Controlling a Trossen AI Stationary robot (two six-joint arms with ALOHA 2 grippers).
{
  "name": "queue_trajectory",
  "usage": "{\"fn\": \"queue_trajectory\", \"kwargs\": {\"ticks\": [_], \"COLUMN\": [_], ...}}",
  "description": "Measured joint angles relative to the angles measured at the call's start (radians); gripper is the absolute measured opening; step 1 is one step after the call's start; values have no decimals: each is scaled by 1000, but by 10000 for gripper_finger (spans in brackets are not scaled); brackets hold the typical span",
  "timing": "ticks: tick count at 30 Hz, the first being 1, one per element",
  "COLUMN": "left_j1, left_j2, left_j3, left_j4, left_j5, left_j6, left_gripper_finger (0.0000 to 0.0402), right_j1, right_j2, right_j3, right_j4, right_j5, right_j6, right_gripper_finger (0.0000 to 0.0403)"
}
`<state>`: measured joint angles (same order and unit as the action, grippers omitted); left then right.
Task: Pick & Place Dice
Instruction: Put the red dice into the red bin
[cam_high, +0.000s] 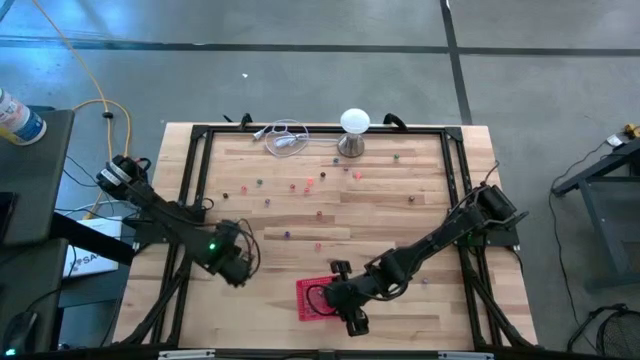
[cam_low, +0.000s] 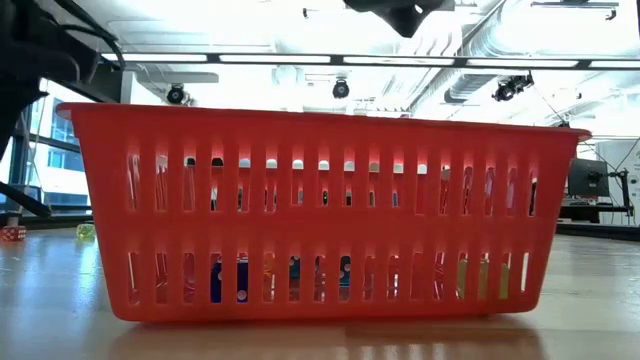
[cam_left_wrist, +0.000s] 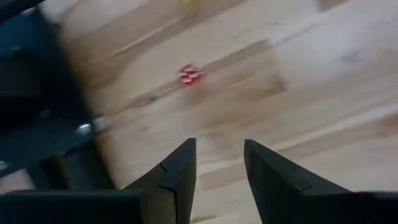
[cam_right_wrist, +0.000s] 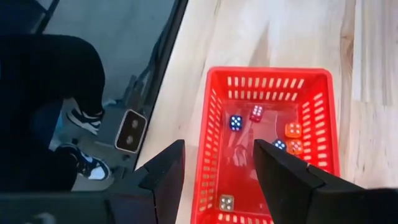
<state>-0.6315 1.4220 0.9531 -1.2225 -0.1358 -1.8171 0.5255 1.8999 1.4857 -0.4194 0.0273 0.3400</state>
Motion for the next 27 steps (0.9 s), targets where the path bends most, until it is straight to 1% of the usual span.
{"fn": "queue_trajectory", "kwargs": {"ticks": [5, 10, 16, 18, 21, 24, 25, 27], "left_j1": [109, 219, 326, 350, 370, 358, 355, 351], "left_j2": [0, 0, 0, 0, 1, 1, 1, 1], "left_j3": [0, -2, -52, -74, -92, -93, -93, -93], "left_j4": [-2, -6, 3, 16, 26, 29, 27, 26], "left_j5": [62, 70, 113, 133, 200, 233, 238, 230], "left_j6": [205, 371, 488, 528, 623, 624, 633, 705], "left_gripper_finger": [128, 128, 128, 128, 128, 128, 128, 128], "right_j1": [3, 10, 30, 36, 40, 40, 40, 40], "right_j2": [0, 0, 0, 0, 0, 0, 0, 0], "right_j3": [0, 0, 0, 0, 0, 0, 0, 0], "right_j4": [4, 5, 5, 5, 5, 5, 5, 5], "right_j5": [0, -3, -4, -4, -2, 0, 0, 0], "right_j6": [3, 4, 4, 4, -1, -2, -3, -4], "right_gripper_finger": [181, 181, 181, 181, 181, 181, 181, 181]}}
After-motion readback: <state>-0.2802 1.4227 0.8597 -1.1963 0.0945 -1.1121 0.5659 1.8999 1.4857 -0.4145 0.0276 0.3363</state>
